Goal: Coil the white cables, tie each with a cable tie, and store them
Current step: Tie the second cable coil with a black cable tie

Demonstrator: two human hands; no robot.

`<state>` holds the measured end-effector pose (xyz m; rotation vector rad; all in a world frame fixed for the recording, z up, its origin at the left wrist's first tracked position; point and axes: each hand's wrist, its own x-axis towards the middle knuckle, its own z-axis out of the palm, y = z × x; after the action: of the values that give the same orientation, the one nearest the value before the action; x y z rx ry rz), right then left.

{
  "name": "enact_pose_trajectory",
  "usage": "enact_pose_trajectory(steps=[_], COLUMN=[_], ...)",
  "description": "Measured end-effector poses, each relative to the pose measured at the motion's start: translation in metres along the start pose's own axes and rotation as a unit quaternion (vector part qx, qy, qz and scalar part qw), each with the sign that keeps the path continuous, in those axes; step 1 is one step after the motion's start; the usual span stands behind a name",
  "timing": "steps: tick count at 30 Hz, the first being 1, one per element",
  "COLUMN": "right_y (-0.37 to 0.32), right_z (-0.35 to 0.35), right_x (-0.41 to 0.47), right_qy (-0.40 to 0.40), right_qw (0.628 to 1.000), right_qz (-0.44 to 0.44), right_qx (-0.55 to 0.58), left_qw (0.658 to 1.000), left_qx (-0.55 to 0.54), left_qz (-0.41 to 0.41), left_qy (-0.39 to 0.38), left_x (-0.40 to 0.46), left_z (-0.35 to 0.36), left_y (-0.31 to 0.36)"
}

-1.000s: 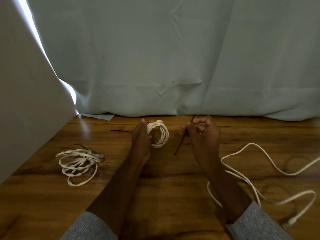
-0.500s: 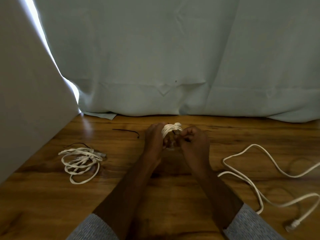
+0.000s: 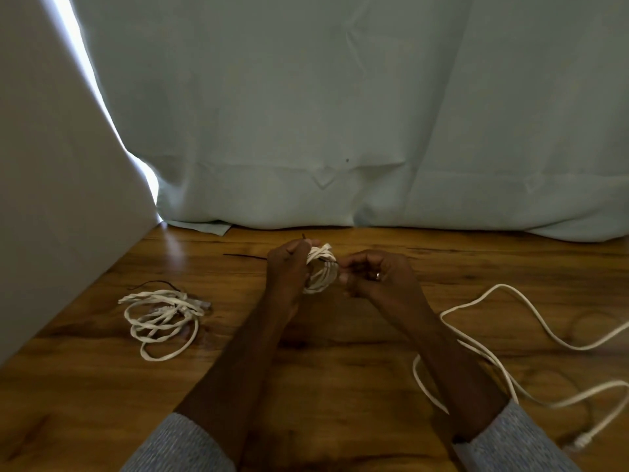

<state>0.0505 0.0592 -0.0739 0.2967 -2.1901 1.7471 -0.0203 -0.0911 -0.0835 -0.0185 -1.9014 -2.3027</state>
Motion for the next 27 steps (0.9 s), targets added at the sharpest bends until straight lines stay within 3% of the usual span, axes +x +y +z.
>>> enact_pose_trajectory(steps=[7, 13, 16, 27], right_y=[0.010, 0.014, 0.014, 0.016], right_z=[-0.001, -0.006, -0.003, -0.004], right_x=[0.004, 0.006, 0.008, 0.010], right_qy=[0.008, 0.008, 0.049, 0.114], right_qw=[0.986, 0.994, 0.993, 0.992], right_qz=[-0.114, -0.094, -0.103, -0.044], right_qx=[-0.120, -0.054, -0.016, -0.024], left_qw=[0.992, 0.984, 0.978, 0.943], left_qx=[0.064, 0.073, 0.078, 0.173], left_qz=[0.070, 0.054, 0.069, 0.133], left_qy=[-0.089, -0.156, -0.180, -0.252], left_x=[-0.003, -0.013, -0.016, -0.023], left_z=[-0.002, 0.004, 0.005, 0.011], left_y=[-0.001, 0.003, 0.005, 0.001])
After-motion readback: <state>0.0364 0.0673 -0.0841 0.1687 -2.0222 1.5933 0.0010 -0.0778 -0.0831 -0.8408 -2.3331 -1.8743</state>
